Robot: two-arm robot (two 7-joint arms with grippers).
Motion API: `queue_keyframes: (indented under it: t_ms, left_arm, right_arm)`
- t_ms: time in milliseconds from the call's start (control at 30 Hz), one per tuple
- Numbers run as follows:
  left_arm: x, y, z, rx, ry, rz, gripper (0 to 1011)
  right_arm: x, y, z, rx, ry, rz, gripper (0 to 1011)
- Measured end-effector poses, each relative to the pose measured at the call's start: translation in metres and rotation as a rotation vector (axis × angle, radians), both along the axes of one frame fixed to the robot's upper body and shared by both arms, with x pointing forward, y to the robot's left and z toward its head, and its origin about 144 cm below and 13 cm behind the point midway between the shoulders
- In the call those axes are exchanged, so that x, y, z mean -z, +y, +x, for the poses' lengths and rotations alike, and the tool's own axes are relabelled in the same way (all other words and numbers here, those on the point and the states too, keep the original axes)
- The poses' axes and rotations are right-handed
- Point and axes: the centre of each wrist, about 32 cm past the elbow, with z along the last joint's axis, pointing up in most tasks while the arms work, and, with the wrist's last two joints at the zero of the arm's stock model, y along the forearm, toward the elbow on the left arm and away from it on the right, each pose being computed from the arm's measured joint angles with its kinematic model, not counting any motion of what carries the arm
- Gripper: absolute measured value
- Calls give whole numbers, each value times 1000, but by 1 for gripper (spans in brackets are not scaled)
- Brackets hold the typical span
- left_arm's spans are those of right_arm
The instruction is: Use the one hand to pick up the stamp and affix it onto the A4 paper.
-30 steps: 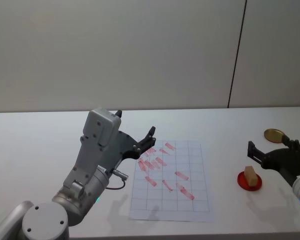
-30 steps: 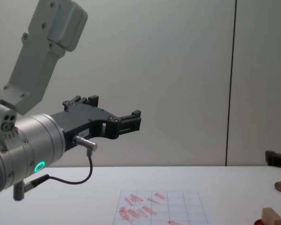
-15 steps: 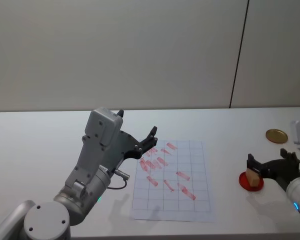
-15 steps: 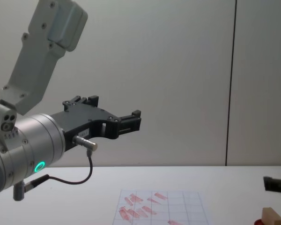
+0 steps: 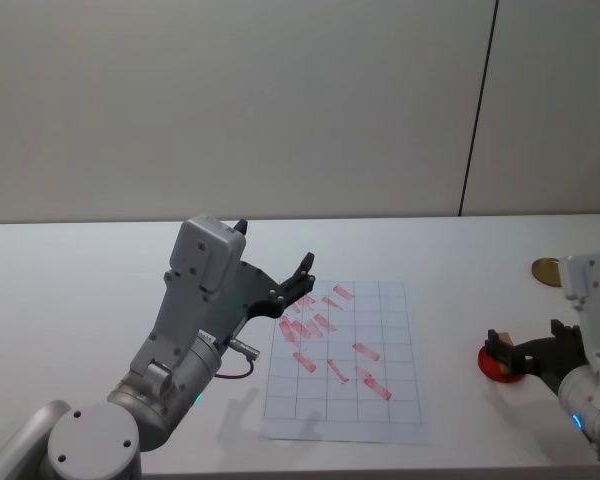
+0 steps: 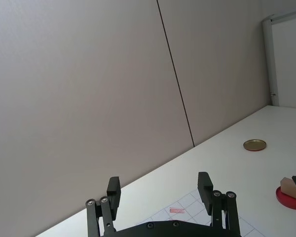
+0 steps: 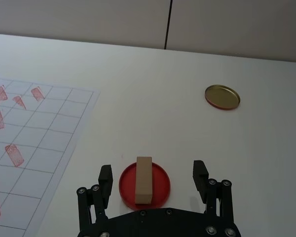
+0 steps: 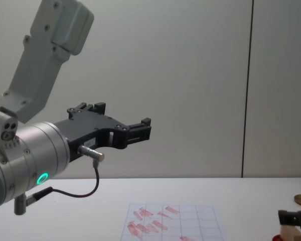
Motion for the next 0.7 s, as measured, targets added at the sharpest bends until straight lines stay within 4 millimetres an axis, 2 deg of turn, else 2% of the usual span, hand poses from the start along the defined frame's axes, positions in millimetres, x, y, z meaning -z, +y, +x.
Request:
queue_keyframes:
  t_ms: [533, 700]
  left_arm:
    - [0, 0, 0, 0, 0, 0, 993]
    - [0, 0, 0, 0, 0, 0, 993]
  right_arm:
    - [13, 5, 7, -11, 51, -14, 1001]
    - [15, 6, 10, -13, 58, -18, 926]
